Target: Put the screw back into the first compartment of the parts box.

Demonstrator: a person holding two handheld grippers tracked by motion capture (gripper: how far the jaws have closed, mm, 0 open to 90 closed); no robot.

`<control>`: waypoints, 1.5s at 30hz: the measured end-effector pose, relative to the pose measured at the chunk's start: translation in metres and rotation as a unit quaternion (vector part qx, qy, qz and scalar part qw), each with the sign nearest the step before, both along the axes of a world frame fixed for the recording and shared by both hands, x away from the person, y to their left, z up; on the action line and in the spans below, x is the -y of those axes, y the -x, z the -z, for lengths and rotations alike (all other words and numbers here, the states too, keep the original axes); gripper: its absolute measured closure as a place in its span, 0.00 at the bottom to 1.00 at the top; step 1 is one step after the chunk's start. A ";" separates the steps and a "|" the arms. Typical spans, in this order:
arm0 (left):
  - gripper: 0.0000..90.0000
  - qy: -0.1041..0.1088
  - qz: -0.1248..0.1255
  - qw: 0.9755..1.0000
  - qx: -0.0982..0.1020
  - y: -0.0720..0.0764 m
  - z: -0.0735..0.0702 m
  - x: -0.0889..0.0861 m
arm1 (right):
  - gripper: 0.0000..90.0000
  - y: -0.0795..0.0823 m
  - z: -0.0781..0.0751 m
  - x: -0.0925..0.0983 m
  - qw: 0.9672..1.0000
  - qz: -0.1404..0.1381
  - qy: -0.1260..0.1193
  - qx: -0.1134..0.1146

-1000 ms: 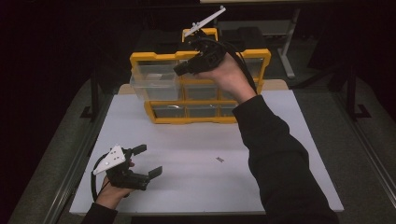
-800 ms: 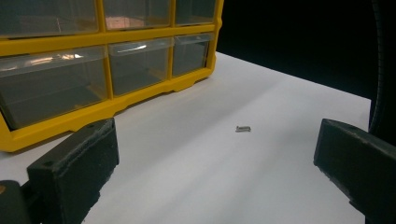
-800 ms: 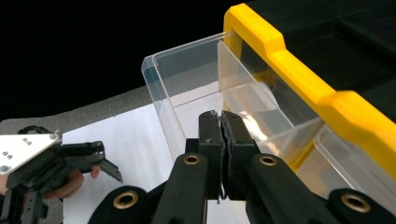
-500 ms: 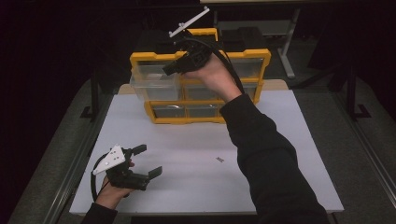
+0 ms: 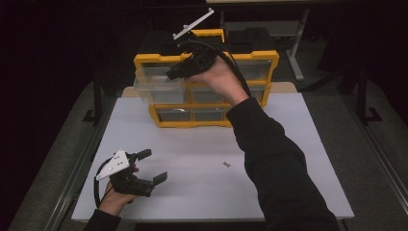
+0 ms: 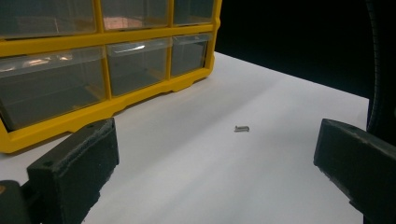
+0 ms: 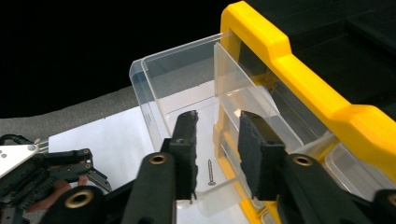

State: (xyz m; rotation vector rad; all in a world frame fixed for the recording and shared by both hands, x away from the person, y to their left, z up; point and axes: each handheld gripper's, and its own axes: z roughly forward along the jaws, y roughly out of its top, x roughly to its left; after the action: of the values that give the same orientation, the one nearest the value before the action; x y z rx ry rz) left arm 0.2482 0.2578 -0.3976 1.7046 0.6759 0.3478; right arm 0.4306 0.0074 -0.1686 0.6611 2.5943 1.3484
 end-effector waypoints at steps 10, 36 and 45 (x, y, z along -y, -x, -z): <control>0.00 0.001 0.002 1.000 0.005 0.000 -0.001 -0.001 | 0.55 0.007 -0.002 0.017 1.000 0.007 -0.011 0.009; 0.00 0.009 0.004 1.000 0.004 -0.001 0.000 0.000 | 0.17 0.031 0.026 0.050 1.000 0.009 0.009 0.027; 0.00 0.009 0.003 1.000 0.007 -0.001 0.000 -0.001 | 0.16 0.038 0.043 0.056 0.999 0.009 0.011 0.030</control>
State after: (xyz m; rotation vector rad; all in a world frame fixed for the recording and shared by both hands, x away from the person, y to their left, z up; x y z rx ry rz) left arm 0.2492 0.2583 -0.3972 1.6850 0.6615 0.3485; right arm 0.3925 -0.0485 -0.2114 0.6296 2.5472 1.3114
